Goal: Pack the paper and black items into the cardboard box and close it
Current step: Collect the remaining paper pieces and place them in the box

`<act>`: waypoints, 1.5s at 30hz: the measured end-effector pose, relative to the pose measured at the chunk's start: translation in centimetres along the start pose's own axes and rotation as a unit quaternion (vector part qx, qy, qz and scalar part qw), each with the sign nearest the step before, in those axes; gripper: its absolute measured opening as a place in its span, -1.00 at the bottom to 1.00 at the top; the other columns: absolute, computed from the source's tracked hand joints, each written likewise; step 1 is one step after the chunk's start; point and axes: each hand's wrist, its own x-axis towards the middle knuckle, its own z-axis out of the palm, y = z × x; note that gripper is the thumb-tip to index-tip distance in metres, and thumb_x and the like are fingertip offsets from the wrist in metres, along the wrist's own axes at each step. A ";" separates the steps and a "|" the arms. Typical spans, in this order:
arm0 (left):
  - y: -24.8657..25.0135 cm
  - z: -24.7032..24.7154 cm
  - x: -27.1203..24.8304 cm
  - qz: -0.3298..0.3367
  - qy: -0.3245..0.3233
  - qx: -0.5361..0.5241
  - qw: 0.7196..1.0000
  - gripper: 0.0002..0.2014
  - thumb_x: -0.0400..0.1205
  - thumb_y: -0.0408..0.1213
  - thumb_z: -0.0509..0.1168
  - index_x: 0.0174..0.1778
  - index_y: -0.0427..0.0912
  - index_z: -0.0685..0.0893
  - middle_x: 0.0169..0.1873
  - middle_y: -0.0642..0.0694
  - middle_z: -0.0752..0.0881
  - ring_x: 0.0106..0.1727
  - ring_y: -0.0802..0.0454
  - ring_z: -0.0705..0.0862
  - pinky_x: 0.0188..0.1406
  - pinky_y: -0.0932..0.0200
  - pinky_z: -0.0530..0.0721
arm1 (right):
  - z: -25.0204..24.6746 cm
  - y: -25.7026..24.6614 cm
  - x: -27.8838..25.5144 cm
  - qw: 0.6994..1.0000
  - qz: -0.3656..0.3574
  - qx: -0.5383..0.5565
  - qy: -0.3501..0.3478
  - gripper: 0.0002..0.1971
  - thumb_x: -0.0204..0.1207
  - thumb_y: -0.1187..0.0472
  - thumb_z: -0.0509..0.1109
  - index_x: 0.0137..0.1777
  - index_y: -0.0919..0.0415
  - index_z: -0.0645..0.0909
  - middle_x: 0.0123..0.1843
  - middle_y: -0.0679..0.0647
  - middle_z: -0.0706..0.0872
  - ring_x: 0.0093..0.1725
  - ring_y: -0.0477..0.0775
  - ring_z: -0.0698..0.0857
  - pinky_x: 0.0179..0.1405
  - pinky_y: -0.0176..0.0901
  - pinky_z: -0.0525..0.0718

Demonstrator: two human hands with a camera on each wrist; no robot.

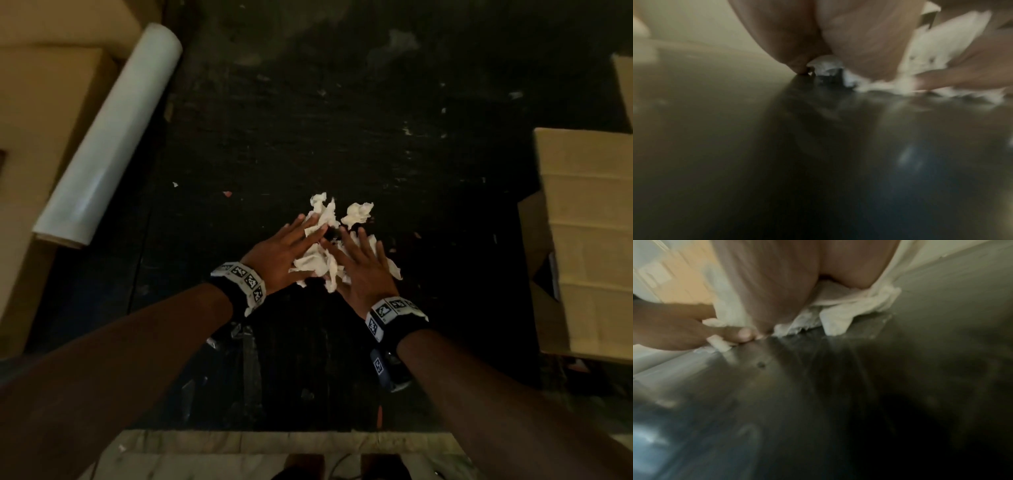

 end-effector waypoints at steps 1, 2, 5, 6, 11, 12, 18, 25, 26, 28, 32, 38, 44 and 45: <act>0.4 0.3 -0.2 -0.014 0.002 -0.001 1.000 -0.10 0.67 0.02 0.31 0.79 0.06 -0.15 0.77 0.05 -0.25 0.78 -0.03 -0.17 0.71 -0.15 0.26 | 0.1 0.0 0.0 0.999 -0.007 0.027 0.017 -0.28 0.66 0.03 0.33 0.74 -0.16 0.06 0.80 0.05 0.01 0.76 0.26 -0.09 0.68 0.41 0.04; 1.0 0.5 -0.3 -0.032 0.004 0.005 0.999 -0.10 0.68 -0.12 0.35 0.79 0.07 -0.13 0.78 0.06 -0.22 0.78 0.00 -0.11 0.64 -0.11 0.41 | 0.1 0.0 0.0 0.998 -0.012 0.049 0.032 -0.33 0.65 0.10 0.35 0.72 -0.05 0.20 0.77 0.10 0.15 0.75 0.27 0.02 0.67 0.37 0.15; 2.6 0.1 -0.4 -0.076 -0.001 0.013 0.997 -0.19 0.72 -0.34 0.24 0.79 0.07 -0.07 0.78 0.07 -0.16 0.77 0.04 0.06 0.43 -0.11 0.63 | -0.7 -0.1 0.4 0.998 0.018 0.063 0.009 -0.43 0.66 0.16 0.32 0.67 -0.01 0.35 0.73 0.03 0.29 0.73 0.14 0.19 0.57 0.17 0.44; 2.9 -0.1 -0.3 -0.085 -0.006 0.009 0.996 -0.20 0.71 -0.39 0.21 0.79 0.08 -0.06 0.78 0.07 -0.15 0.76 0.04 0.11 0.41 -0.13 0.64 | -1.0 -0.2 0.5 0.998 0.028 0.054 0.003 -0.43 0.64 0.19 0.32 0.66 -0.02 0.38 0.72 0.00 0.32 0.71 0.10 0.25 0.48 0.15 0.54; 3.7 -0.9 -1.1 -0.129 -0.013 -0.039 0.991 -0.24 0.73 -0.33 0.22 0.78 0.15 0.00 0.79 0.03 -0.04 0.65 -0.09 0.39 0.51 -0.16 0.54 | -2.0 -0.2 0.3 0.998 0.029 0.048 0.019 -0.43 0.55 0.34 0.41 0.57 0.02 0.52 0.65 -0.01 0.46 0.53 0.16 0.55 0.24 0.21 0.73; 3.7 -1.0 -1.7 -0.139 -0.004 -0.049 0.989 -0.25 0.73 -0.32 0.24 0.78 0.15 0.03 0.78 0.01 0.02 0.64 -0.10 0.41 0.54 -0.13 0.51 | -2.1 -0.2 0.1 0.998 0.028 0.049 0.019 -0.43 0.55 0.33 0.40 0.56 0.02 0.52 0.65 -0.03 0.46 0.53 0.14 0.56 0.25 0.20 0.72; 2.6 -1.6 -5.7 -0.192 0.093 -0.086 0.973 -0.30 0.70 -0.27 0.33 0.74 0.15 0.21 0.71 -0.06 0.31 0.65 -0.07 0.41 0.58 -0.11 0.47 | -3.0 -0.1 -2.0 0.990 0.015 0.113 0.083 -0.42 0.54 0.36 0.43 0.54 -0.04 0.55 0.60 -0.01 0.52 0.60 0.00 0.46 0.44 0.10 0.62; 2.6 -4.0 -7.7 -0.191 0.199 -0.108 0.955 -0.27 0.63 -0.40 0.41 0.70 0.08 0.32 0.59 -0.16 0.50 0.53 -0.10 0.56 0.51 0.01 0.54 | -5.9 0.4 -3.9 0.975 0.052 0.098 0.194 -0.45 0.52 0.31 0.52 0.49 -0.05 0.58 0.53 0.00 0.59 0.52 -0.03 0.55 0.48 -0.13 0.52; 3.0 -4.3 -7.5 -0.175 0.211 -0.110 0.955 -0.27 0.62 -0.41 0.41 0.70 0.07 0.34 0.58 -0.15 0.51 0.53 -0.09 0.56 0.51 0.03 0.54 | -6.1 0.9 -4.2 0.971 0.067 0.096 0.210 -0.46 0.52 0.32 0.53 0.48 -0.06 0.59 0.53 0.00 0.60 0.51 -0.02 0.57 0.47 -0.15 0.52; 4.2 -4.8 -6.8 -0.135 0.227 -0.114 0.958 -0.28 0.62 -0.41 0.41 0.69 0.06 0.36 0.61 -0.13 0.48 0.57 -0.06 0.52 0.55 0.04 0.50 | -6.3 2.0 -4.7 0.966 0.098 0.082 0.224 -0.46 0.52 0.32 0.52 0.48 -0.07 0.59 0.54 -0.02 0.59 0.51 0.00 0.56 0.42 -0.17 0.54; 7.5 -3.6 -5.0 -0.050 0.168 -0.123 0.977 -0.29 0.67 -0.37 0.35 0.72 0.08 0.27 0.72 -0.05 0.26 0.63 0.05 0.35 0.59 0.04 0.45 | -4.8 4.9 -5.1 0.978 0.153 0.034 0.136 -0.42 0.60 0.32 0.42 0.59 -0.06 0.46 0.66 0.01 0.43 0.65 0.05 0.37 0.56 0.00 0.46; 9.3 2.5 -2.8 -0.048 0.006 -0.005 0.999 -0.25 0.70 -0.36 0.27 0.77 0.07 0.11 0.78 0.04 0.04 0.77 0.00 0.04 0.74 -0.20 0.14 | -1.5 6.3 -6.5 0.987 0.116 0.078 0.081 -0.42 0.61 0.19 0.40 0.64 0.00 0.42 0.68 0.07 0.40 0.69 0.17 0.29 0.59 0.10 0.43; 8.7 4.2 -3.8 -0.048 0.031 0.073 0.996 -0.32 0.69 0.03 0.18 0.76 0.09 0.16 0.76 0.04 0.16 0.78 -0.03 -0.13 0.61 -0.56 -0.33 | -1.5 5.2 -7.0 0.983 0.130 0.095 0.093 -0.40 0.67 -0.17 0.19 0.69 -0.03 0.33 0.73 0.01 0.28 0.74 0.10 0.14 0.60 0.11 0.42; 8.8 4.1 -3.8 -0.040 0.039 0.092 0.994 -0.32 0.67 0.12 0.15 0.74 0.10 0.20 0.74 0.03 0.21 0.78 -0.06 -0.13 0.63 -0.54 -0.30 | -1.7 5.3 -7.1 0.981 0.134 0.107 0.092 -0.37 0.66 -0.23 0.18 0.69 -0.05 0.32 0.74 -0.01 0.25 0.75 0.07 0.11 0.62 0.09 0.38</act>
